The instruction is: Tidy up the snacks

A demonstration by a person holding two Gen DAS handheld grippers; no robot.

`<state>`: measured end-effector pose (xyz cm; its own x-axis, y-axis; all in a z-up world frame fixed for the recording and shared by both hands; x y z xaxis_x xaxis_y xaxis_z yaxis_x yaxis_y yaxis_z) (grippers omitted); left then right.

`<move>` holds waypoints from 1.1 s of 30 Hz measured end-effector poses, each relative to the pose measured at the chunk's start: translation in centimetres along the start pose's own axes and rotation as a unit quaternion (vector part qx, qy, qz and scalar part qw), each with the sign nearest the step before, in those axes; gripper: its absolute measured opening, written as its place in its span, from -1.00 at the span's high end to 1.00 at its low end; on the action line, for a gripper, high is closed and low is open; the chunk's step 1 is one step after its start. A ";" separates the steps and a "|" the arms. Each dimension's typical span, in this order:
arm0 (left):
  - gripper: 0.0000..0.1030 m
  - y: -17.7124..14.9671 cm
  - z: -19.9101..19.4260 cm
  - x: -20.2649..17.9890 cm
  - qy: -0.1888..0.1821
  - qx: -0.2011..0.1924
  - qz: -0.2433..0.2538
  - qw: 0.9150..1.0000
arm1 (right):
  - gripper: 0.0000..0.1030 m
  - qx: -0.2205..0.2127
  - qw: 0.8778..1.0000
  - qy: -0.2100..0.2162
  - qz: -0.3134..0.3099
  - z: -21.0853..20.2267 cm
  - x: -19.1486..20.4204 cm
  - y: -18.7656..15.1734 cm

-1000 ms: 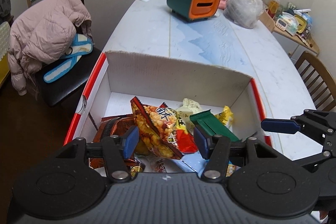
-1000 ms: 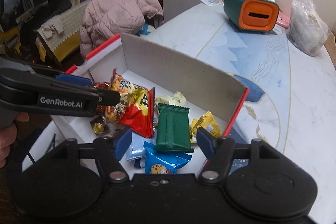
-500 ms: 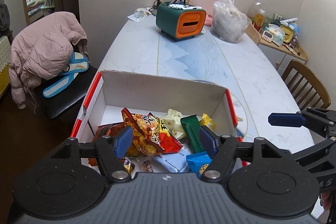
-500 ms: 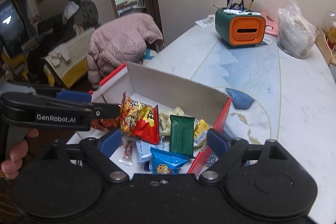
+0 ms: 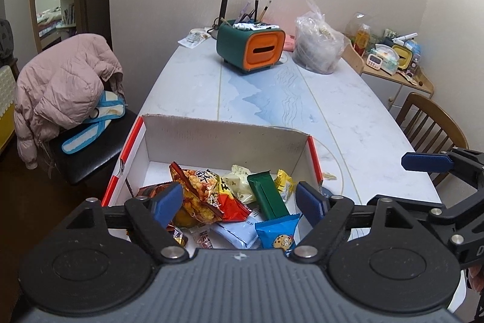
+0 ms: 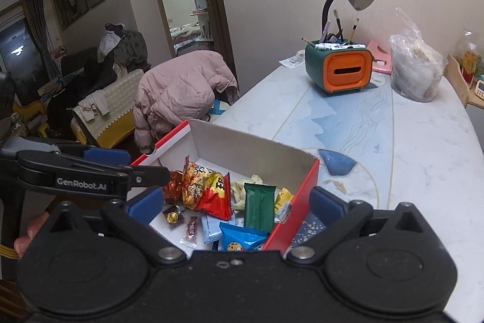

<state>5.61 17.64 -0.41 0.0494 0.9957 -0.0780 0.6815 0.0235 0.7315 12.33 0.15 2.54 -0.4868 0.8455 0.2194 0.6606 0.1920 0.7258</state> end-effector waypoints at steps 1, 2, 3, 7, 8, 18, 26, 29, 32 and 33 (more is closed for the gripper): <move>-0.60 -0.1 -0.1 -0.1 -0.001 -0.001 0.000 1.000 | -1.00 -0.002 1.000 -0.002 0.001 -0.1 0.0 -0.1; -0.62 -0.1 -0.3 -0.1 -0.004 -0.001 0.001 1.000 | -1.00 -0.004 1.000 -0.003 0.001 -0.3 -0.1 -0.2; -0.65 -0.2 -0.4 -0.2 -0.006 -0.001 0.001 1.000 | -1.00 -0.006 1.000 -0.003 0.002 -0.4 -0.2 -0.3; -0.78 -0.5 -0.7 -0.5 -0.008 -0.002 0.002 1.000 | -1.00 -0.013 1.000 -0.006 0.005 -0.8 -0.2 -0.7; -0.78 -0.6 -0.7 -0.6 -0.008 -0.002 0.003 1.000 | -1.00 -0.015 1.000 -0.007 0.005 -0.9 -0.2 -0.8; -0.78 -1.1 -1.5 -1.0 -0.004 -0.008 0.008 1.000 | -1.00 -0.025 1.000 -0.006 0.014 -1.7 -0.1 -1.1; -0.78 -1.1 -1.9 -1.5 0.001 -0.017 0.018 1.000 | -1.00 -0.031 0.999 -0.004 0.010 -2.0 0.4 -1.3; -0.78 -1.1 -2.0 -1.5 0.001 -0.017 0.018 1.000 | -1.00 -0.033 0.999 -0.001 0.013 -2.1 0.5 -1.3; -0.78 -1.1 -2.1 -1.5 0.002 -0.019 0.019 1.000 | -1.00 -0.040 0.999 0.001 0.016 -2.3 0.5 -1.3; -0.78 -1.1 -2.1 -1.5 0.002 -0.018 0.019 1.000 | -1.00 -0.042 0.999 0.000 0.016 -2.3 0.6 -1.2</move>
<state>3.26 16.33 0.30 0.0717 0.9963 -0.0475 0.6519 -0.0108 0.7582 9.91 -0.75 3.27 -0.4661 0.8505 0.2438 0.6255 0.1219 0.7707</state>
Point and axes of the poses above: each gripper's, at about its wrist camera, not at the fingertips, and z roughly the way its jaws point, x to its left, y to its top, the point moved 3 cm from there along z, roughly the way its jaws point, and after that the axes turned 4 degrees about z, right-handed, at the moved point
